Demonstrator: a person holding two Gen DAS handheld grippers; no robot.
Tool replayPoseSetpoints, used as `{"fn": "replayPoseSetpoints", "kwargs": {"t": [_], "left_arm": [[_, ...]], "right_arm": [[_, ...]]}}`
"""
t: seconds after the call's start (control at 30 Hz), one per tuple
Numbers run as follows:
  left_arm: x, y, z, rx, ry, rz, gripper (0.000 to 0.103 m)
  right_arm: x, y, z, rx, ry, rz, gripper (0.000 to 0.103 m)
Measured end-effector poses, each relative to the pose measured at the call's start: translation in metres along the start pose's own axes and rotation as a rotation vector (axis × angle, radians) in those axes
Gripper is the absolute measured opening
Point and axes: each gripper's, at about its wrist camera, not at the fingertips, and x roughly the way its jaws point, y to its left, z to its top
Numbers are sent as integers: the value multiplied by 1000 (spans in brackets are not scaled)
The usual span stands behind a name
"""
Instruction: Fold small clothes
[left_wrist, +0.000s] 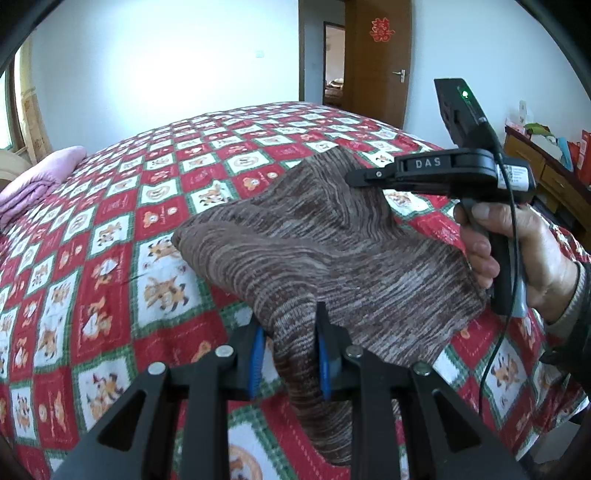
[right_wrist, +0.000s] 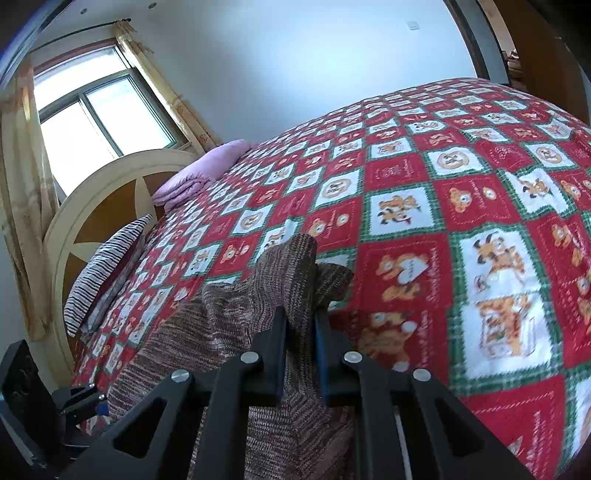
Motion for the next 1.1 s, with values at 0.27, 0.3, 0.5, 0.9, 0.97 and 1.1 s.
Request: {"fn": "replayPoseSetpoints", "kwargs": {"t": [0.27, 0.3, 0.5, 0.9, 0.97, 1.1], "left_arm": [[-27, 14, -11, -20, -30, 12, 25], [-30, 16, -13, -22, -33, 16, 25], [-46, 30, -23, -37, -43, 42, 25], [-81, 74, -48, -102, -71, 110, 25], [-85, 81, -52, -112, -72, 123, 25], [-92, 99, -60, -138, -72, 148, 25]], "right_arm": [[1, 21, -6, 7, 5, 44, 12], [2, 24, -6, 7, 6, 50, 12], [15, 49, -9, -12, 28, 94, 12], [52, 108, -14, -50, 72, 187, 12], [61, 121, -16, -59, 83, 201, 12], [76, 141, -18, -75, 105, 226, 11]]}}
